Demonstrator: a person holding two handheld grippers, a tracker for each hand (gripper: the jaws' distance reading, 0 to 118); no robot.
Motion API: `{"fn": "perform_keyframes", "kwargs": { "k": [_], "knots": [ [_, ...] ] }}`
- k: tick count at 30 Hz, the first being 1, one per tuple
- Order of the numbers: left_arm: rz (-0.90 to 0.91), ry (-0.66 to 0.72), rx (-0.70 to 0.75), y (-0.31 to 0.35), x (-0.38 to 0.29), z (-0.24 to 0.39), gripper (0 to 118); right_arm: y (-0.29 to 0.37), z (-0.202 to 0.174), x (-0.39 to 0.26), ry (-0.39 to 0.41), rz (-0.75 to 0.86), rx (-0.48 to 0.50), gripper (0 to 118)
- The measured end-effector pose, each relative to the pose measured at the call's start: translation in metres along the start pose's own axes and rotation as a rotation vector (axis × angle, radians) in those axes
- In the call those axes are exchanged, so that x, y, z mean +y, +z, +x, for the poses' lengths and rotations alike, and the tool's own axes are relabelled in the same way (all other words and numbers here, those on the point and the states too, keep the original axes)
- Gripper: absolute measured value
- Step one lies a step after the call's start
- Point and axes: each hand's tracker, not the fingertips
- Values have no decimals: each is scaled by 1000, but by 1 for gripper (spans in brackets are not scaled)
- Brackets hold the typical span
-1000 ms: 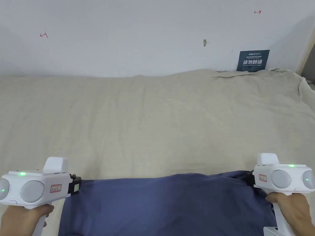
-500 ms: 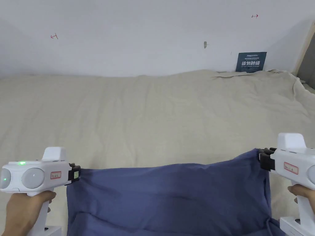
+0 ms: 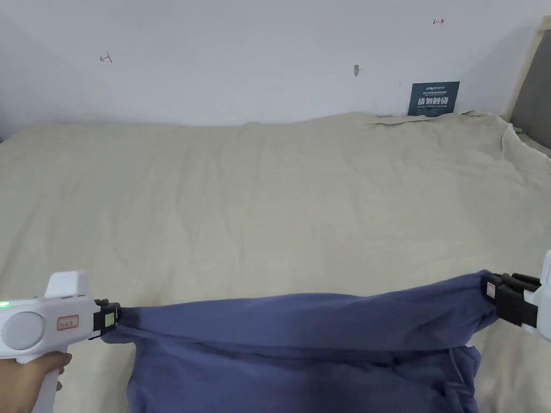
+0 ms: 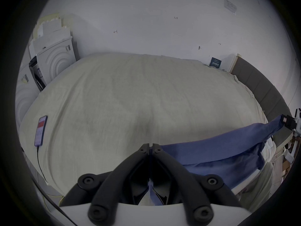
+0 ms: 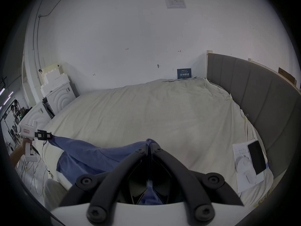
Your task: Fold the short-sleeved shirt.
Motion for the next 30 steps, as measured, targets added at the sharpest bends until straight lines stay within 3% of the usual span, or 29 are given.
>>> {"fn": "perform_keyframes", "kwargs": {
  "k": [14, 25, 30],
  "knots": [
    [-122, 1, 33, -31, -93, -15, 0, -3, 15, -119, -109, -220, -98, 0],
    [-169, -16, 57, -39, -118, -10, 0, -26, 10, -140, -135, -331, -176, 0],
    [-191, -11, 54, -34, -117, -3, 14, -22, 9, -136, -131, -313, -190, 2]
  ]
}}
